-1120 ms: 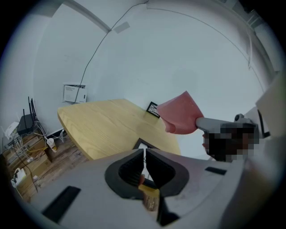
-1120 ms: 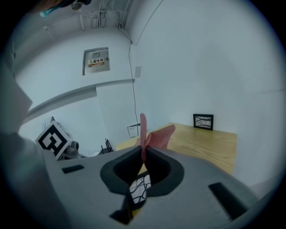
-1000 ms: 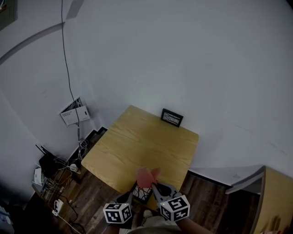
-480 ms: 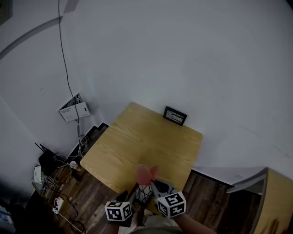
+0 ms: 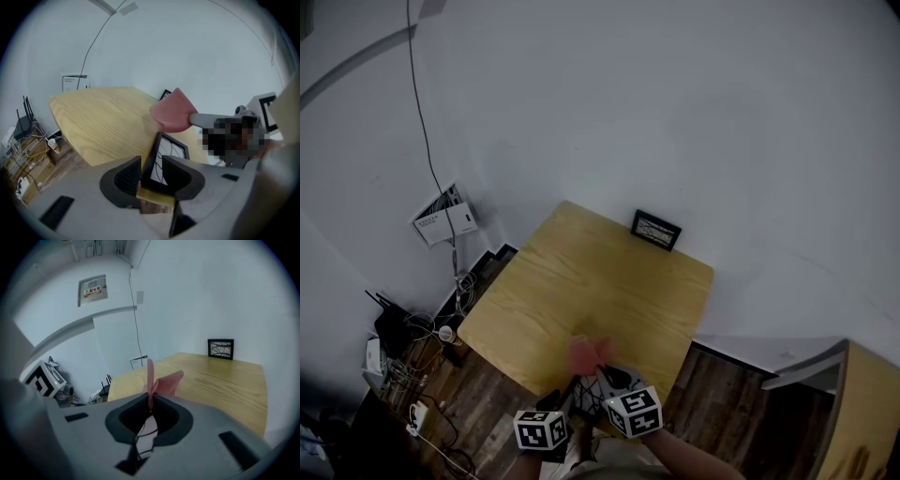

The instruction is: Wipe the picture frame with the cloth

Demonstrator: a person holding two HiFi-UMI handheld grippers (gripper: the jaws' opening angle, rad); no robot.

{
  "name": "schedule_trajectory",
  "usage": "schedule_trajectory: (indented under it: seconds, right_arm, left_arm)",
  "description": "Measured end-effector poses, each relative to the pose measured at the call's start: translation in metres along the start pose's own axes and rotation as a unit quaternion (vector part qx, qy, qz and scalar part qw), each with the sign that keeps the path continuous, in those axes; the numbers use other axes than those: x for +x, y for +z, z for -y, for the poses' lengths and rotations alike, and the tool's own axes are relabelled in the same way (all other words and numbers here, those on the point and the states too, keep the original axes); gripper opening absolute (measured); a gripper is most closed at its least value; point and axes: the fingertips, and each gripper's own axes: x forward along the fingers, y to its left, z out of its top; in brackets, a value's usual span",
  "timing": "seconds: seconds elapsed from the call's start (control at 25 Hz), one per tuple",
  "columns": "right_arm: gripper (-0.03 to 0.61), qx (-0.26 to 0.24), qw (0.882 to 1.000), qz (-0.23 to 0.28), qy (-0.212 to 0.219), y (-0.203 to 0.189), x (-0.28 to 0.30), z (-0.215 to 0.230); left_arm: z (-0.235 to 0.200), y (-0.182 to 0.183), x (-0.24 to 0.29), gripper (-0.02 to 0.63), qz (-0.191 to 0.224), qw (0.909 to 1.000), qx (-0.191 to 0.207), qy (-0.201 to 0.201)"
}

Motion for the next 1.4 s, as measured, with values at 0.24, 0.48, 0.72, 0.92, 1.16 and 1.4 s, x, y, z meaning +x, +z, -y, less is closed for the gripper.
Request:
schedule_trajectory:
  seconds: [0.24,0.48,0.72,0.92,1.16,1.4]
  right_arm:
    - [0.009,-0.005,0.998,-0.060,-0.013,-0.037,0.013,0.005]
    - [0.009,-0.023,0.994,-0.107,-0.030,-0.062,0.016,0.009]
    - [0.009,-0.030,0.992,-0.119,-0.041,-0.073,0.017,0.012]
    - [0.009,-0.028,0.990,-0.131,-0.047,-0.085,0.011,0.017]
    - [0.009,-0.026,0.990,-0.125,-0.056,-0.088,0.001,0.018]
    - [0.009,-0.021,0.989,-0.125,-0.070,-0.091,-0.014,0.023]
  left_arm:
    - [-0.001,-0.004,0.008,0.117,-0.011,0.9999,0.000,0.005]
    - [-0.006,-0.005,0.012,0.079,-0.021,0.9996,0.003,0.017]
    - [-0.007,-0.005,0.013,0.075,-0.038,0.9993,-0.004,0.007]
    - [-0.006,-0.006,0.015,0.075,-0.042,0.9991,0.001,0.006]
    - [-0.008,-0.006,0.013,0.078,-0.039,0.9992,-0.005,0.002]
    - [-0.007,-0.006,0.013,0.078,-0.039,0.9992,-0.001,0.005]
